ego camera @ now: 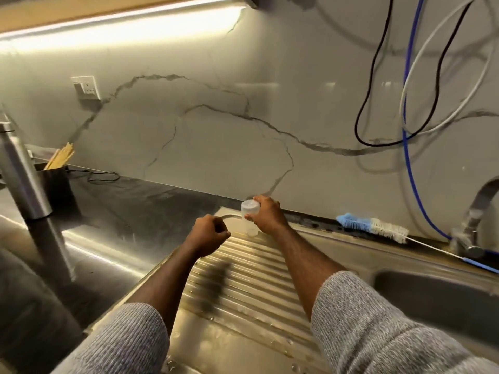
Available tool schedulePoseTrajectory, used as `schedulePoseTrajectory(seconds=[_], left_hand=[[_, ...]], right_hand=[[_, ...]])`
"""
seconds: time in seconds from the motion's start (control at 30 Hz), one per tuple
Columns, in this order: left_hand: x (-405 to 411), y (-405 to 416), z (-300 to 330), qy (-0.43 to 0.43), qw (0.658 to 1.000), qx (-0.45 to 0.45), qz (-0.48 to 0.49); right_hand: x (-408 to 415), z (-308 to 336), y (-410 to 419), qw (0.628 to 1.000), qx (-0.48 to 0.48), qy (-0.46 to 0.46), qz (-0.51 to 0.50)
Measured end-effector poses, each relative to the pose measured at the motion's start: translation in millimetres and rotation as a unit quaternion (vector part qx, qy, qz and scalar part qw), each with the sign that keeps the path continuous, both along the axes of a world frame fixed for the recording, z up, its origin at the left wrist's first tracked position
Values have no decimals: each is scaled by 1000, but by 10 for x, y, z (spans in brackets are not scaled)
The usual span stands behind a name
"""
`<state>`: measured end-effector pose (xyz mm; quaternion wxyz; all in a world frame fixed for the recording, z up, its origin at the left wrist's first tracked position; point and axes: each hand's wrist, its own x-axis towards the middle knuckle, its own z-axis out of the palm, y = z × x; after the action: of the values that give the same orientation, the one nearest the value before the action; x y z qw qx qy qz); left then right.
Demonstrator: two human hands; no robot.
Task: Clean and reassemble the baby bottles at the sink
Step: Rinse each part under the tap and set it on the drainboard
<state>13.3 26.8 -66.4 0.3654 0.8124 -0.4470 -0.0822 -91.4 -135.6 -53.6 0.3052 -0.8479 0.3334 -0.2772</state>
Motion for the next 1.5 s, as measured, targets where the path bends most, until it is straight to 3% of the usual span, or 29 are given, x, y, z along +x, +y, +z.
schedulePoseTrajectory(seconds=[0.77, 0.97, 1.23, 1.5], left_hand=[[-433, -296, 69, 14, 1000, 8, -6], [-1203, -799, -78, 54, 994, -39, -82], [-2850, -1853, -168, 214, 948, -108, -211], [-3844, -2752, -135, 230, 938, -123, -228]], right_hand=[[-436, -85, -87, 999, 43, -12, -6], [-1760, -291, -121, 993, 58, -86, -55], [-4153, -658, -552, 956, 157, 10, -248], [-4531, -845, -943, 928, 236, -21, -289]])
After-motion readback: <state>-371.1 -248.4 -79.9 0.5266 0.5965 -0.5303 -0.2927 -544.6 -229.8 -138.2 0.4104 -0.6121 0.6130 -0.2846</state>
